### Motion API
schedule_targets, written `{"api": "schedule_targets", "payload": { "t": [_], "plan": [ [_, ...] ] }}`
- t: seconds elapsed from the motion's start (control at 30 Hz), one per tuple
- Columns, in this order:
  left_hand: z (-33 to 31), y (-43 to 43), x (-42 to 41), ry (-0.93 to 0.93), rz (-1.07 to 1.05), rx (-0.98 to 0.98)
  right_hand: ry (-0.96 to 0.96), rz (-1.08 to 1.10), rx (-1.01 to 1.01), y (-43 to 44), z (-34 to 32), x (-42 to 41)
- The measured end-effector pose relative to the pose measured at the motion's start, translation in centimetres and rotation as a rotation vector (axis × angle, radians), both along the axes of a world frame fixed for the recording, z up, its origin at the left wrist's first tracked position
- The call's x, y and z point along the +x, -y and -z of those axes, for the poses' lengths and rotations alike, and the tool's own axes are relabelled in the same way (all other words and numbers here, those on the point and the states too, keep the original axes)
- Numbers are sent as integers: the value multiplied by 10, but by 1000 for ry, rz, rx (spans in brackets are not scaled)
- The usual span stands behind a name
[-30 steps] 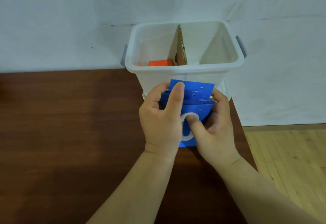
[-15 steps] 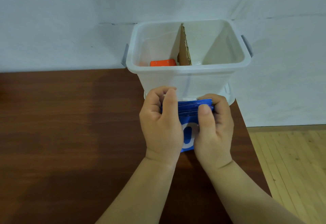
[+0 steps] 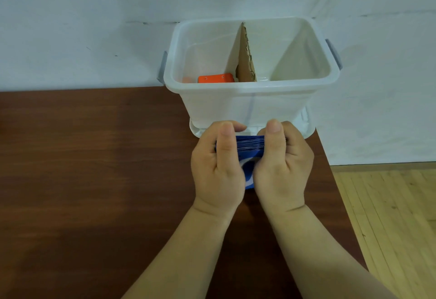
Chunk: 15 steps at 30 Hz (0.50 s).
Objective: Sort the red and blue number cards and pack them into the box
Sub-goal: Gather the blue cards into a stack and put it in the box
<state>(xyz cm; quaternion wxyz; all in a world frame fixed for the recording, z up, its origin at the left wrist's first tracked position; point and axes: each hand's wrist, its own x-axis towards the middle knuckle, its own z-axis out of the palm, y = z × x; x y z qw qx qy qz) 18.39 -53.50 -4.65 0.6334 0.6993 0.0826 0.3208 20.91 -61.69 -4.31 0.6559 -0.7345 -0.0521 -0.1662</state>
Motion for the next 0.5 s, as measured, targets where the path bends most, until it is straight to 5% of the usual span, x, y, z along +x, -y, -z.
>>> {"api": "schedule_targets", "payload": {
  "t": [0.27, 0.5],
  "plan": [
    [4, 2, 2, -72, 23, -14, -1, -32, -7, 5, 5, 3],
    [-2, -10, -13, -131, 257, 49, -74, -27, -81, 8, 1, 10]
  ]
}}
